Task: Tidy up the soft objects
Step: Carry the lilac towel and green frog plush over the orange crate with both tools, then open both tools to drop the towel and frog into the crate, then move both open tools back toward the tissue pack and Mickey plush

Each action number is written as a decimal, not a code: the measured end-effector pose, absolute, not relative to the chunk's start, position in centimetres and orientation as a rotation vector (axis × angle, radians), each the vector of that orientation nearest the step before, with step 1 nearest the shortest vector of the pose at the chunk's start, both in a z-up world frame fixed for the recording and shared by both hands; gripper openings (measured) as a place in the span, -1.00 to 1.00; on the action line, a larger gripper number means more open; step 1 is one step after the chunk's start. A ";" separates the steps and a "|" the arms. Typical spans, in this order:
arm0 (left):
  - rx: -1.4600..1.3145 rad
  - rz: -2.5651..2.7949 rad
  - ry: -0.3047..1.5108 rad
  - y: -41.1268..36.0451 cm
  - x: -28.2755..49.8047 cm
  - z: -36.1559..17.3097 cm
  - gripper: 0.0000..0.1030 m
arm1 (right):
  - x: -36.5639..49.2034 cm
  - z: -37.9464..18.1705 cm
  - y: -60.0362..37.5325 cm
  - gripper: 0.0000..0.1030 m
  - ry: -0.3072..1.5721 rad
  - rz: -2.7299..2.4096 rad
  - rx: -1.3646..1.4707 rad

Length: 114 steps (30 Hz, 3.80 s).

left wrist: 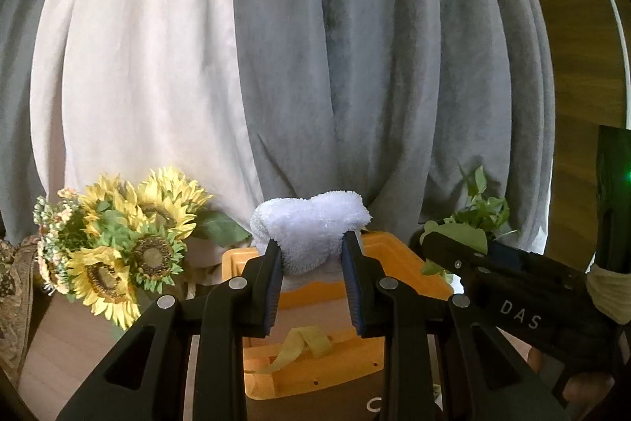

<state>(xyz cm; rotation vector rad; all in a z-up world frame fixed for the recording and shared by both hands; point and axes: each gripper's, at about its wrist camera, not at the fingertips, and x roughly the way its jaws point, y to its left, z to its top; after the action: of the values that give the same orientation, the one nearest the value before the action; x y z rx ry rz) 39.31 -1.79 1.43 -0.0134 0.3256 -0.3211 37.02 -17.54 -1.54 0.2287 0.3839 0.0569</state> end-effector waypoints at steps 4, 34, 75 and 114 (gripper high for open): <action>-0.012 -0.321 0.349 -1.8 41.3 0.6 -0.44 | 38.9 -2.1 -17.7 0.07 0.404 0.055 0.225; -0.038 -0.320 0.559 -2.0 49.5 -6.6 0.11 | 48.2 -8.6 -18.4 0.19 0.614 -0.022 0.215; 0.041 -0.292 0.419 -1.4 35.4 -0.3 0.36 | 34.7 -3.3 -19.3 0.29 0.477 -0.090 0.218; 0.098 -0.376 0.597 0.2 26.2 -6.3 0.39 | 23.7 -8.5 -16.6 0.29 0.615 -0.133 0.179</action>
<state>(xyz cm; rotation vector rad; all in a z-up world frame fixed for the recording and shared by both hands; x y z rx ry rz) 26.24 0.17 -6.30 0.0976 0.5969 -0.3762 23.67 -16.64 -8.52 0.1791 0.6153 -0.1335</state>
